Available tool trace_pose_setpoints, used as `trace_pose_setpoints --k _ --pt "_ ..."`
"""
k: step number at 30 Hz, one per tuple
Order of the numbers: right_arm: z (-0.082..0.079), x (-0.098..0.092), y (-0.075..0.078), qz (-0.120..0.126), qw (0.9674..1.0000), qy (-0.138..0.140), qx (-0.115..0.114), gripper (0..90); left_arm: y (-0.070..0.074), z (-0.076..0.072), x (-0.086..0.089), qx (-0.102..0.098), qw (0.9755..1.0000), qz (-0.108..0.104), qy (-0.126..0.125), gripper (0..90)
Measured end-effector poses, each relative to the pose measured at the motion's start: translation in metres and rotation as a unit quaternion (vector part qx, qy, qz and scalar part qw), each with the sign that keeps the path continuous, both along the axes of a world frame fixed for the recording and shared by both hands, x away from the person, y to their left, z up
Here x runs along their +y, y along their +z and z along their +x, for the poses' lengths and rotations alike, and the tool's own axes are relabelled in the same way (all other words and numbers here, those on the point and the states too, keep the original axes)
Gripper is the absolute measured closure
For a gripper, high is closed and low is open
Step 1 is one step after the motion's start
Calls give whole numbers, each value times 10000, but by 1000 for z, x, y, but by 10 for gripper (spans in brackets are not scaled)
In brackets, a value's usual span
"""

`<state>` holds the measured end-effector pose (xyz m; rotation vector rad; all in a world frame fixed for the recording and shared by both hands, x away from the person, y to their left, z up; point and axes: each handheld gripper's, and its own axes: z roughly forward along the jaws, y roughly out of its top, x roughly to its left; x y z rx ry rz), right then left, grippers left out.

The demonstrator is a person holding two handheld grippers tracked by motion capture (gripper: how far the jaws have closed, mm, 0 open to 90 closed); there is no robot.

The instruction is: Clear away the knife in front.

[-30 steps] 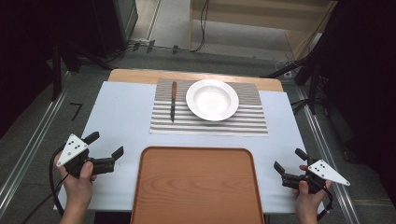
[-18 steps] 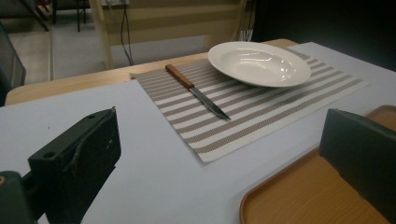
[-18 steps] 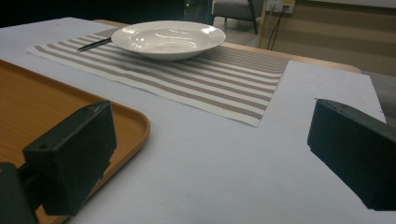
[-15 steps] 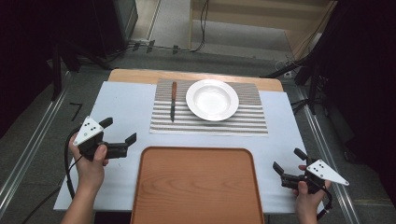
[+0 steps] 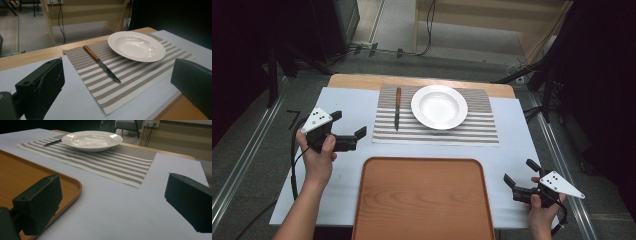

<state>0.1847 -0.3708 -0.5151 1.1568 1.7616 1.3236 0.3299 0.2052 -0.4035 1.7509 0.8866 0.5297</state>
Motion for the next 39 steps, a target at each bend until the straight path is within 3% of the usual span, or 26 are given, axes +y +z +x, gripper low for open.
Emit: trace_pose_setpoints --k 13,22,39 --pt "1 1 0 -51 10000 -6 -4 2 7 28 -18 50 9999 61 -79 0" --pt "1 1 0 -62 10000 -12 6 2 7 51 -34 231 9993 259 -165 0" --pt "3 2 -1 -144 9999 -2 61 2 4 103 -66 543 9979 322 -128 0"
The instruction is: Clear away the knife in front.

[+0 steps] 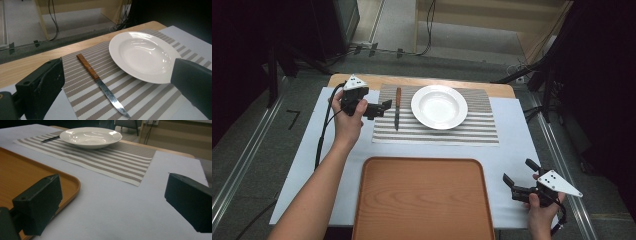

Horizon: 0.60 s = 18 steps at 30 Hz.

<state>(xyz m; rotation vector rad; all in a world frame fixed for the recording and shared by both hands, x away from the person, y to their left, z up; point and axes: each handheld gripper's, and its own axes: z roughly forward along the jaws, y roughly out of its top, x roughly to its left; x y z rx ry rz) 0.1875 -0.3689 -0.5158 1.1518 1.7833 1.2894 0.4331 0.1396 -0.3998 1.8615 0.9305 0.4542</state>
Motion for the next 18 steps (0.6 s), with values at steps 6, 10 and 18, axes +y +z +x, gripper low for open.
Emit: trace_pose_setpoints --k 6,10,18 --pt "1 3 0 -122 9999 71 39 2 -7 18 -14 186 9998 43 26 9" --pt "1 2 -1 -66 9999 97 66 2 -11 28 -22 308 9994 124 27 10" --pt "2 3 -1 -72 9998 144 80 2 -21 50 -30 671 9967 240 401 50"
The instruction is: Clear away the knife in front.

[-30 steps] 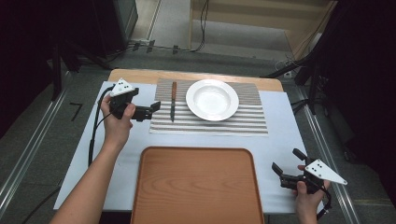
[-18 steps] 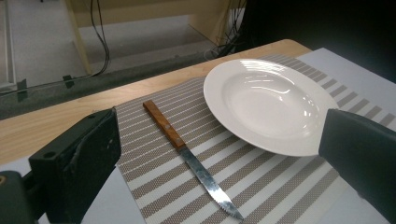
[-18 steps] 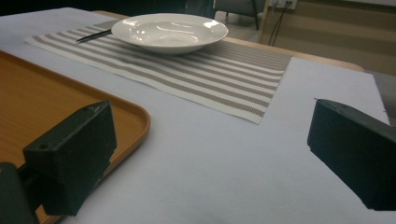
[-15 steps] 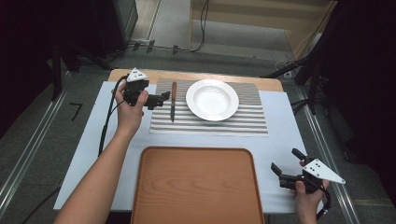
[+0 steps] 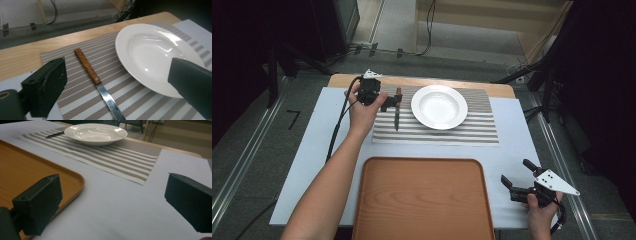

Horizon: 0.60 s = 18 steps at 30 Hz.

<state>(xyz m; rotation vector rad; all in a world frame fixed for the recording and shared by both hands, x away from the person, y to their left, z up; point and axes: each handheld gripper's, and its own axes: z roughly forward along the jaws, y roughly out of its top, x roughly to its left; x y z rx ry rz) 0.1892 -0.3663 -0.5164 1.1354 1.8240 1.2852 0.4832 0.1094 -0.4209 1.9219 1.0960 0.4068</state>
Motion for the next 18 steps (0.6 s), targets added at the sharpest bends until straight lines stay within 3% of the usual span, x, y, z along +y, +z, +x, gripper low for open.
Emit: trace_pose_setpoints --k 1,2,6,13,18 --pt "0 0 0 16 10000 -15 14 2 -2 7 -3 111 9996 114 242 129" --pt "0 0 0 16 10000 -15 14 2 -2 7 -3 111 9996 114 242 150" --pt "0 -2 0 68 10000 35 62 2 -4 19 -8 428 9975 264 501 225" --pt "2 -1 0 32 9998 140 115 2 -7 34 -18 869 9931 431 666 431" --pt "2 -1 0 40 9998 140 118 2 -15 42 -24 1148 9898 582 607 560"
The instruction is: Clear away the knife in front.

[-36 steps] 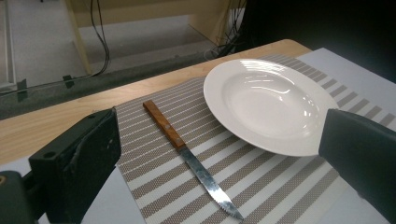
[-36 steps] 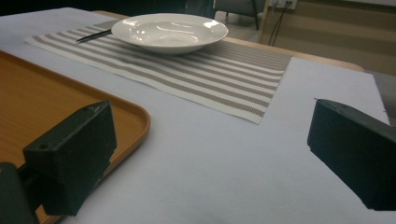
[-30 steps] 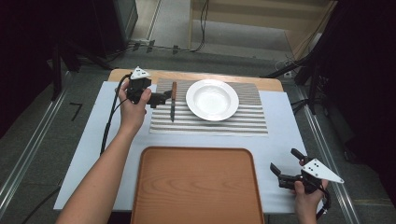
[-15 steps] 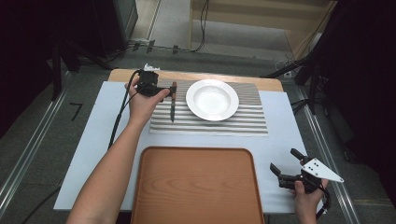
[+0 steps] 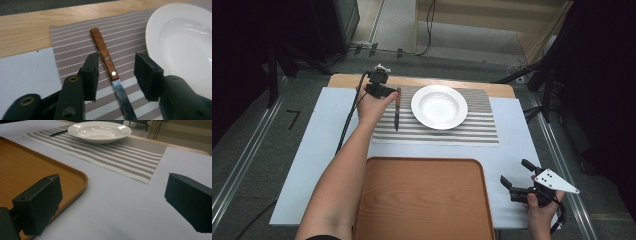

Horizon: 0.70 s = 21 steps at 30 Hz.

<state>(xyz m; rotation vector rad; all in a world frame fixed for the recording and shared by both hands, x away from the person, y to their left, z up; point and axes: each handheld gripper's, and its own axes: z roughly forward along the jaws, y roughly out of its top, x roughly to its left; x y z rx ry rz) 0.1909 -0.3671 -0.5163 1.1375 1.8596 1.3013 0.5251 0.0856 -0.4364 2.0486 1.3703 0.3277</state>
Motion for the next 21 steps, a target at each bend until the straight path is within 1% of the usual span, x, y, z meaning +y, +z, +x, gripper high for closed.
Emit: trace_pose_setpoints --k 2,4,5,9,10,12,15,17,19,21 --pt "0 0 0 9 10000 -18 10 2 -4 3 -1 146 9999 -20 25 575" --pt "0 0 0 -5 10000 -12 3 2 -7 4 -2 223 9997 -6 41 585" --pt "0 0 0 -12 10000 -14 4 2 -9 5 -3 249 9997 -55 -1 603" --pt "0 0 0 -14 10000 -26 12 2 -14 8 -8 375 9993 15 14 614" --pt "0 0 0 -14 10000 -26 12 2 -15 8 -9 393 9992 50 33 614" --pt "0 0 0 -14 10000 -42 18 2 -18 10 -11 445 9990 29 79 622" --pt "0 0 0 -22 10000 -46 27 2 -23 12 -15 545 9984 62 165 633" --pt "0 1 0 -23 10000 -56 40 2 -28 12 -19 560 9979 226 243 649" --pt "1 1 0 -41 10000 -47 36 2 -32 13 -22 589 9973 371 251 651" --pt "0 1 0 -44 10000 -40 36 2 -36 14 -23 611 9967 452 297 652"
